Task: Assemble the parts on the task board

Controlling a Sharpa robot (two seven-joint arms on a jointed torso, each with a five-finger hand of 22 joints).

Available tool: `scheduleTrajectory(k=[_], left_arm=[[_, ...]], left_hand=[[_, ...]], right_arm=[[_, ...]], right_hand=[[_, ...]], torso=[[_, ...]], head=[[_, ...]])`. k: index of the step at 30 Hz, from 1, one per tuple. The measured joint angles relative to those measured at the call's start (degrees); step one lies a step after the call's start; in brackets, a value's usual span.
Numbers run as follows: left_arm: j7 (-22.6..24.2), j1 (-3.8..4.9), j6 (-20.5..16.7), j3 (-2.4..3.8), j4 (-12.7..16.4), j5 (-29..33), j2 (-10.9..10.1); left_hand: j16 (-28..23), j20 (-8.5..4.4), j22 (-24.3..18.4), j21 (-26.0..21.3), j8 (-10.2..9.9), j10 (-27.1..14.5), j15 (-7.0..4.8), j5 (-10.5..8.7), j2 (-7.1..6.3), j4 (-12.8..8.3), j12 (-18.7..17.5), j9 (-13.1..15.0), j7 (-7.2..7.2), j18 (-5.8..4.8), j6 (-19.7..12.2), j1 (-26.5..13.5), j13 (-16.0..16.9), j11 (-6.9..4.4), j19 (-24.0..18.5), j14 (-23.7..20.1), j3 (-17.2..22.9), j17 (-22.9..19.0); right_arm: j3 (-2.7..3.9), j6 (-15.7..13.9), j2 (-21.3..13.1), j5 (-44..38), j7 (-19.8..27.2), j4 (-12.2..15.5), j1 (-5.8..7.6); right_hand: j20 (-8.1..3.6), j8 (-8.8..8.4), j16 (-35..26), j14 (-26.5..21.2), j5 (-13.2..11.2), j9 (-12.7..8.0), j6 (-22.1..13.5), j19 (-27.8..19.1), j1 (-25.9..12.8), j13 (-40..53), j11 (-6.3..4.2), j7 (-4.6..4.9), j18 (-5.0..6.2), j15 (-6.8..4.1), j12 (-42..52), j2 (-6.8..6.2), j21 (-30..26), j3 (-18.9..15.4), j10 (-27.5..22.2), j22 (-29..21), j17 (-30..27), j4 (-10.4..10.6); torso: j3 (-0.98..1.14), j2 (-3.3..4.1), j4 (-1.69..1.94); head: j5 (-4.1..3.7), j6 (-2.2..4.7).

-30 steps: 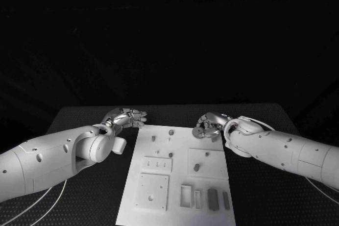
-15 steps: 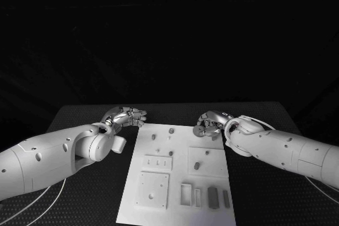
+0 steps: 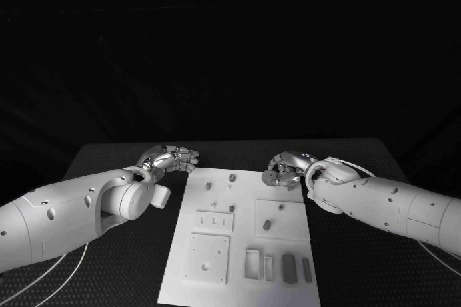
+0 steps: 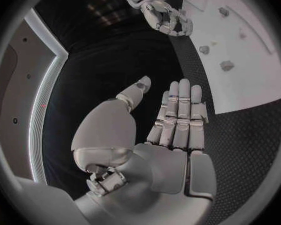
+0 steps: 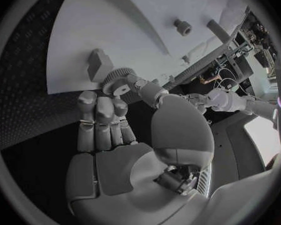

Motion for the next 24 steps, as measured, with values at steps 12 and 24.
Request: scheduleTrajectory(k=[12,24], left_arm=[[0.0,0.00,0.0,0.00,0.1,-0.5,0.0],[0.0,0.00,0.0,0.00,0.1,-0.6,0.0]], left_hand=[[0.0,0.00,0.0,0.0,0.0,0.0,0.00,0.00,0.00,0.0,0.0,0.0,0.00,0.01,0.0,0.0,0.0,0.00,0.0,0.0,0.0,0.0],[0.0,0.00,0.0,0.0,0.0,0.0,0.00,0.00,0.00,0.0,-0.2,0.0,0.00,0.00,0.0,0.0,0.0,0.00,0.0,0.0,0.0,0.0]], right_arm=[[-0.02,-0.4,-0.1,-0.7,0.0,0.2,-0.07],[-0.11,-1.1,0.4,-4.1,-0.4,-0.2,-0.10]], right_hand=[[0.02,0.65,0.0,-0.2,1.3,0.6,0.0,0.0,0.6,0.0,-0.01,0.00,0.00,0.20,0.0,0.59,0.0,0.0,0.0,0.0,-0.2,0.0],[0.04,3.42,0.3,0.8,-5.3,2.6,0.0,0.0,0.5,-0.1,-0.02,0.00,0.01,-1.18,0.0,3.14,0.6,1.2,0.0,0.0,-0.7,0.2]], torso=[[0.01,0.03,0.02],[0.00,0.05,0.09]], head=[[-0.17,0.21],[-0.32,0.15]])
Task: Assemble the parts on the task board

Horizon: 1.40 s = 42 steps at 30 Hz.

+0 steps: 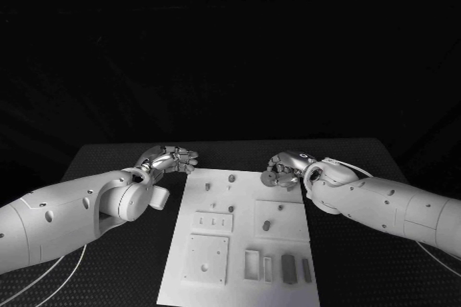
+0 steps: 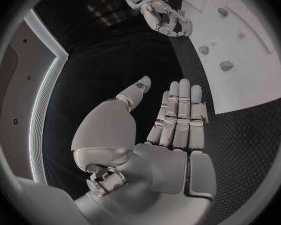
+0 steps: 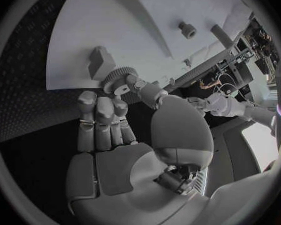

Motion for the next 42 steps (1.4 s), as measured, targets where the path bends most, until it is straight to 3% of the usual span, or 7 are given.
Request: scheduleTrajectory(k=[10,21,30,42], left_arm=[[0.0,0.00,0.2,0.01,0.0,0.0,-0.1],[-0.1,0.00,0.3,0.02,0.0,0.0,-0.2],[-0.1,0.00,0.3,0.02,0.1,0.0,-0.2],[-0.1,0.00,0.3,0.03,0.2,-0.1,-0.3]], left_hand=[[-0.2,0.00,0.0,0.2,0.0,0.0,0.00,0.00,0.00,0.0,0.0,0.0,0.00,0.00,0.0,0.0,0.0,0.00,0.0,0.0,0.0,0.0],[-0.2,0.00,0.0,0.2,0.0,0.0,0.00,0.00,0.00,0.0,0.0,0.0,0.00,0.00,0.0,0.0,0.0,0.00,0.0,0.0,0.0,0.0],[-0.2,0.00,0.0,0.2,0.0,0.0,0.00,0.00,0.00,0.0,0.0,0.0,0.00,-0.01,0.0,0.0,0.0,0.00,0.0,0.0,0.0,0.0],[-0.2,0.00,0.0,0.2,0.0,0.0,0.00,0.00,0.00,0.0,0.0,0.0,0.00,-0.01,0.0,0.0,0.0,0.00,0.0,0.0,0.0,0.0]], right_arm=[[-0.04,-1.3,0.3,-4.3,-0.2,0.2,-0.26],[-0.36,-3.6,0.0,-8.7,-0.7,1.1,-0.50],[-0.49,-5.1,-1.0,-10.5,-1.3,3.6,-0.66],[0.03,-6.4,-1.7,-12.2,-2.7,9.0,1.23]], right_hand=[[-0.23,0.27,0.3,0.2,-0.3,0.4,0.0,0.2,0.0,0.0,-0.31,0.00,0.00,-0.24,0.0,-0.03,0.2,0.6,0.1,0.0,-0.1,0.6],[-0.69,0.45,0.3,0.7,-0.3,1.2,0.5,0.9,-1.1,-0.1,-1.01,-0.55,-0.01,-0.68,-0.3,-1.94,0.2,1.2,0.7,0.0,-0.3,2.4],[-1.04,1.05,0.3,1.0,-0.3,1.5,0.9,1.3,-1.3,-0.1,-1.32,-0.92,-0.01,-0.99,-0.3,-2.55,0.5,1.5,1.0,0.0,-0.5,3.7],[-1.28,1.08,0.3,1.2,-0.3,1.5,1.1,1.7,-1.1,-0.2,-1.62,-1.13,-0.01,-1.21,-0.5,-3.22,0.4,1.6,1.3,0.0,-0.6,4.2]], torso=[[0.03,0.04,-0.04],[0.03,0.02,-0.01],[0.01,0.01,-0.01],[-0.10,-0.01,0.03]], head=[[-0.07,-0.12],[-0.21,-0.20],[-0.13,-0.08],[0.08,0.24]])
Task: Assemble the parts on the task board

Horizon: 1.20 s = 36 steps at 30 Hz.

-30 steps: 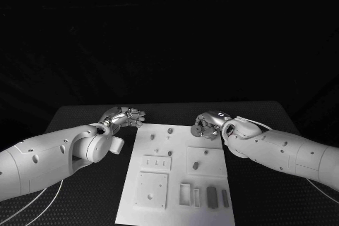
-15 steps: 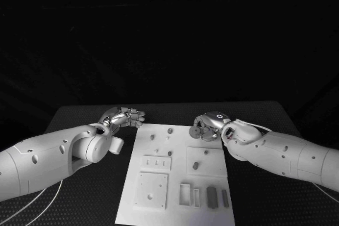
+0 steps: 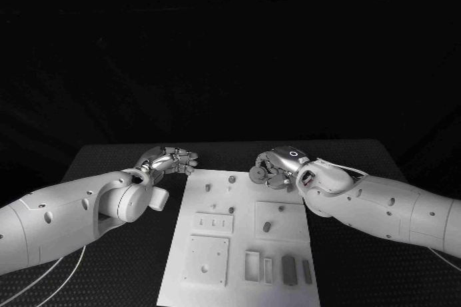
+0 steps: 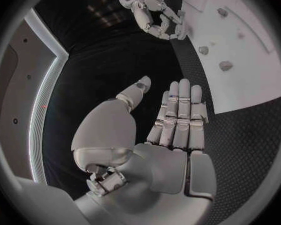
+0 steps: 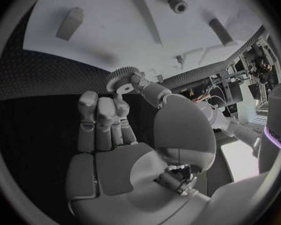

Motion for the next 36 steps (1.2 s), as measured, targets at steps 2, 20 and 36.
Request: scheduleTrajectory(k=[2,20,36], left_arm=[[0.0,0.00,0.0,0.00,0.0,0.0,0.0],[0.0,0.02,0.0,0.04,0.2,0.0,0.2],[0.0,0.05,0.0,0.05,0.0,0.0,0.4]], left_hand=[[0.0,0.00,0.0,0.0,0.0,0.0,0.00,0.00,0.00,0.0,0.0,0.0,0.00,0.00,0.0,0.0,0.0,0.00,0.0,0.0,0.0,0.0],[0.0,0.00,0.0,0.0,0.0,0.0,0.00,0.00,0.00,0.0,0.0,0.0,0.00,0.00,0.0,0.0,0.0,0.00,0.0,0.0,0.0,0.1],[0.0,0.00,0.0,0.0,0.0,0.0,0.00,0.00,0.00,-0.1,0.0,0.0,0.00,0.00,0.0,0.0,0.0,0.00,0.0,0.0,0.1,0.0]], right_arm=[[0.04,-0.2,0.0,-0.3,-0.3,0.9,0.09],[-0.56,-0.8,9.2,-3.2,-2.2,-1.2,-0.86],[-1.75,0.1,11.7,-4.4,-3.2,-3.9,-1.44]], right_hand=[[0.00,0.00,0.0,0.0,0.0,0.0,0.0,0.0,0.0,0.0,0.00,0.00,0.00,0.00,0.0,0.00,0.0,0.1,0.0,0.0,0.0,0.1],[0.12,-0.22,0.0,0.0,-0.2,0.1,0.3,0.1,0.2,0.0,-0.21,-0.28,0.00,0.01,-0.2,-0.22,0.0,0.2,0.2,-0.1,-0.1,0.2],[-0.08,-0.39,0.0,0.2,-0.2,0.1,0.5,0.3,0.2,0.0,-0.42,-0.52,0.00,-0.18,-0.2,-0.22,0.0,0.1,0.4,-0.1,-0.2,0.3]], torso=[[-0.01,0.00,0.00],[-0.01,0.10,0.15],[-0.10,0.15,0.27]], head=[[0.08,0.04],[0.85,0.20],[0.94,-0.14]])
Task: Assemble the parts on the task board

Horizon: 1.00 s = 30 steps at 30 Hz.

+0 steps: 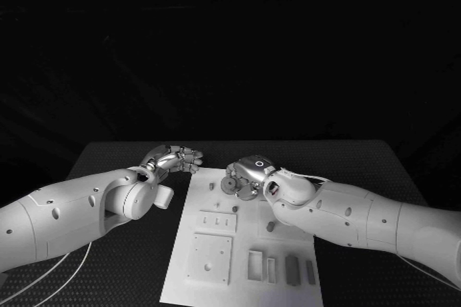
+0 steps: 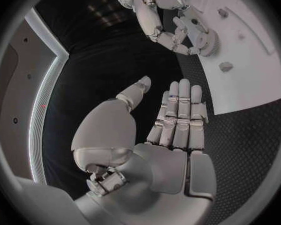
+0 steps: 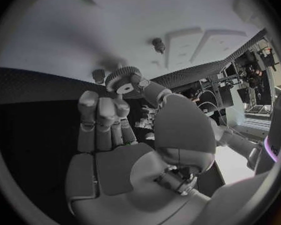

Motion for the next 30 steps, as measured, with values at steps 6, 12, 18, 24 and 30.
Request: scheduleTrajectory(k=[6,12,18,24,30], left_arm=[[0.0,0.00,0.0,0.00,0.0,0.0,0.0],[0.0,0.01,0.0,0.00,0.0,0.0,0.0],[0.0,0.01,0.0,0.00,-0.1,0.0,0.1],[0.0,0.02,0.0,0.00,-0.1,0.0,0.1],[-0.1,0.02,0.0,0.00,-0.1,0.0,0.0]], left_hand=[[0.0,0.00,0.0,0.0,0.0,0.0,0.00,0.00,0.00,0.0,0.0,0.0,0.00,0.00,0.0,0.0,0.0,0.00,0.0,0.0,0.0,0.0],[0.0,0.00,0.0,0.0,0.0,0.0,0.00,0.00,0.00,0.0,0.0,0.0,0.00,0.00,0.0,0.0,0.0,0.00,0.0,0.0,0.0,0.1],[0.0,0.00,0.0,0.0,0.0,0.0,0.00,0.00,0.00,0.0,0.0,0.0,0.00,0.00,0.0,0.0,0.0,0.00,0.0,0.0,0.0,0.1],[0.0,0.00,0.0,0.0,0.0,0.0,0.00,0.00,0.00,0.0,0.0,0.0,0.00,0.00,0.0,0.0,0.0,0.00,0.0,0.0,0.0,0.1],[0.0,0.16,0.0,0.0,0.0,0.0,0.00,0.00,0.00,0.0,0.0,0.0,0.00,0.00,0.0,0.0,0.0,0.00,-0.2,0.0,0.0,0.0]], right_arm=[[-0.20,0.8,0.4,-0.4,-0.5,-0.6,0.01],[-0.30,1.0,0.9,-0.6,-0.6,-1.2,0.07],[-0.38,1.0,1.3,-0.7,-0.6,-1.7,0.11],[-0.54,1.1,1.5,-0.4,-0.5,-2.0,0.13],[-0.54,1.2,0.8,-0.3,-0.5,-1.7,0.18]], right_hand=[[0.09,-0.02,0.0,0.0,-0.2,0.1,0.0,0.1,-0.2,0.0,0.04,0.00,0.00,0.00,-0.2,-0.23,0.0,0.0,0.0,-0.1,-0.1,0.0],[0.10,-0.31,0.0,0.0,-0.2,0.1,0.0,0.1,-0.2,0.0,0.12,-0.01,0.00,0.01,-0.2,-0.23,0.0,0.0,-0.1,0.0,-0.1,0.0],[0.10,-0.95,0.0,0.0,-0.2,0.1,0.0,0.1,-0.1,0.0,0.14,-0.01,0.00,0.02,-0.6,-0.40,0.0,0.0,-0.1,-0.1,-0.2,0.0],[0.09,-3.83,-0.5,-1.1,-0.7,-1.2,0.0,-0.5,0.0,0.0,0.14,-0.01,0.01,1.14,-1.1,-1.57,-0.3,0.0,-0.1,-0.4,-0.4,0.1],[0.10,-4.10,-0.5,-1.1,-0.7,-1.5,0.0,-0.6,0.3,0.1,0.14,-0.01,0.01,1.17,-1.1,-1.82,-0.4,0.0,-0.1,-0.4,-0.4,0.1]], torso=[[0.05,0.01,-0.07],[0.09,0.01,-0.08],[0.14,0.01,-0.11],[0.14,0.01,-0.12],[0.15,-0.01,-0.13]], head=[[-0.02,-0.09],[-0.02,-0.09],[-0.02,-0.15],[-0.04,-0.23],[-0.11,-0.36]])
